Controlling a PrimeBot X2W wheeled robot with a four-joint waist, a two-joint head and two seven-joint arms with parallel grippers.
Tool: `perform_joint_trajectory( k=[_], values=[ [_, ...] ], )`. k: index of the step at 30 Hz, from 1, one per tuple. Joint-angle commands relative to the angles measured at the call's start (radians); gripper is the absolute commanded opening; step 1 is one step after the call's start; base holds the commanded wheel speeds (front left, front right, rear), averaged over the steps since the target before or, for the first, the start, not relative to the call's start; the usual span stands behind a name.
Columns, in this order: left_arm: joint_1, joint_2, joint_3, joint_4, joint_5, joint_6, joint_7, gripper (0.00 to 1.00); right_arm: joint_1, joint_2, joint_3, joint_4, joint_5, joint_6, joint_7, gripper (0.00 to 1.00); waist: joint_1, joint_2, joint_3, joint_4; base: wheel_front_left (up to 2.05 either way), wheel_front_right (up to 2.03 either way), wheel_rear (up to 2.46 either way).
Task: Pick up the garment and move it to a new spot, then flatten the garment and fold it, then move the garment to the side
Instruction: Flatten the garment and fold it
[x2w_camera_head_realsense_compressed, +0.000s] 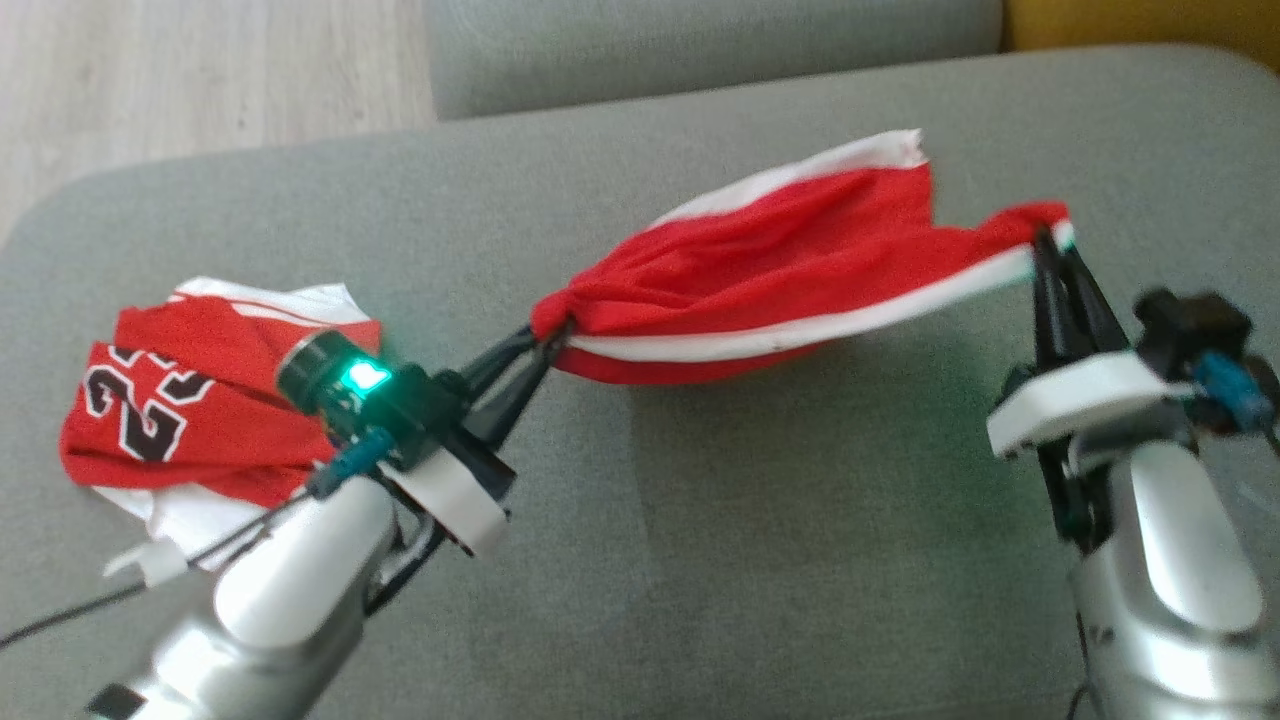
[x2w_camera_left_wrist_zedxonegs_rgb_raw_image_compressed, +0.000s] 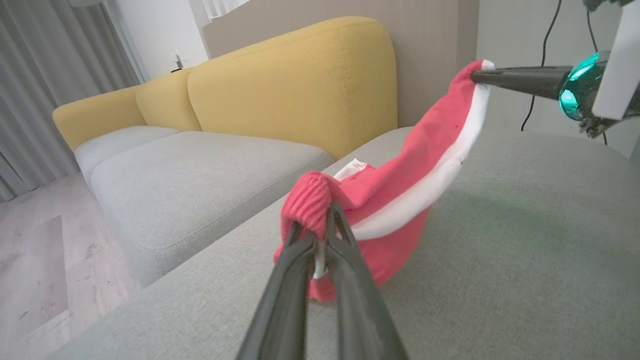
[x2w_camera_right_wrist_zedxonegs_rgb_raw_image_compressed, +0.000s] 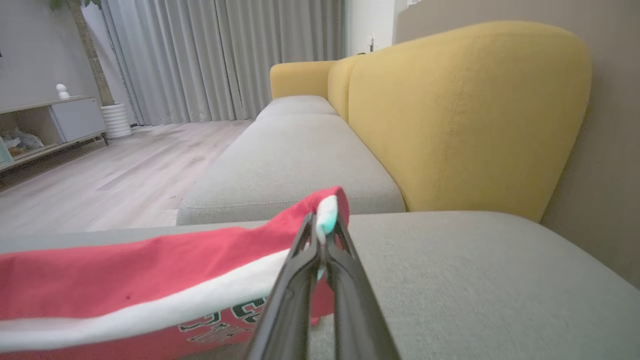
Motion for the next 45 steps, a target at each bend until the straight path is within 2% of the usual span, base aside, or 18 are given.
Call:
perform_joint_trajectory(
  k=[1,7,13,20,26,32,33,38,41,45],
  values=[
    [-0.069,0.036,0.053,-0.034,-0.009,-0.003,0.005,0.00,-0.068,-0.014,0.037,-0.047,0.002,-0.001,0.010,0.00,0.0002,0.0000,-0.022,0.005,0.00,0.00,0.00],
    [-0.169,0.090,0.066,-0.051,-0.076,-0.012,0.085,0.00,-0.198,-0.079,0.132,-0.075,0.089,-0.001,0.084,0.00,0.0002,0.0000,-0.078,0.006,0.00,0.00,0.00],
    [-0.261,0.123,0.090,-0.077,-0.164,-0.014,0.151,0.00,-0.307,-0.129,0.179,-0.069,0.179,-0.001,0.112,0.00,0.0002,0.0000,-0.112,0.008,0.00,0.00,0.00],
    [-0.242,0.147,0.102,-0.122,-0.278,-0.014,0.243,0.00,-0.281,-0.151,0.188,-0.032,0.259,-0.001,0.239,0.00,0.0002,0.0000,-0.122,0.011,0.00,0.00,0.00],
    [-0.197,0.199,0.108,-0.197,-0.352,-0.009,0.336,0.00,-0.245,-0.182,0.187,-0.078,0.295,-0.001,0.327,0.00,0.0002,0.0000,-0.076,0.010,0.00,0.00,0.00],
    [-0.288,0.187,0.155,-0.194,-0.432,-0.002,0.422,0.00,-0.368,-0.219,0.275,-0.089,0.316,-0.001,0.405,0.00,0.0002,0.0000,0.064,-0.001,0.00,0.00,0.00],
    [-0.288,0.187,0.155,-0.194,-0.432,-0.002,0.422,0.00,-0.368,-0.219,0.275,-0.089,0.316,-0.001,0.405,0.00,0.0002,0.0000,0.064,-0.001,0.00,0.00,0.00],
    [-0.492,0.161,0.182,-0.055,-0.417,-0.006,0.449,0.00,-0.601,-0.204,0.338,0.028,0.352,-0.001,0.362,0.00,0.0002,0.0000,0.179,-0.009,0.00,0.00,0.00],
    [-0.617,0.123,0.209,0.070,-0.399,-0.006,0.405,0.00,-0.744,-0.175,0.348,0.156,0.347,-0.001,0.268,0.00,0.0002,0.0000,0.203,-0.018,0.00,0.00,0.00],
    [-0.759,0.072,0.230,0.197,-0.362,-0.007,0.308,0.00,-0.898,-0.131,0.304,0.339,0.305,-0.001,0.103,0.00,0.0002,0.0000,0.217,-0.022,0.00,0.00,0.00]
  ],
)
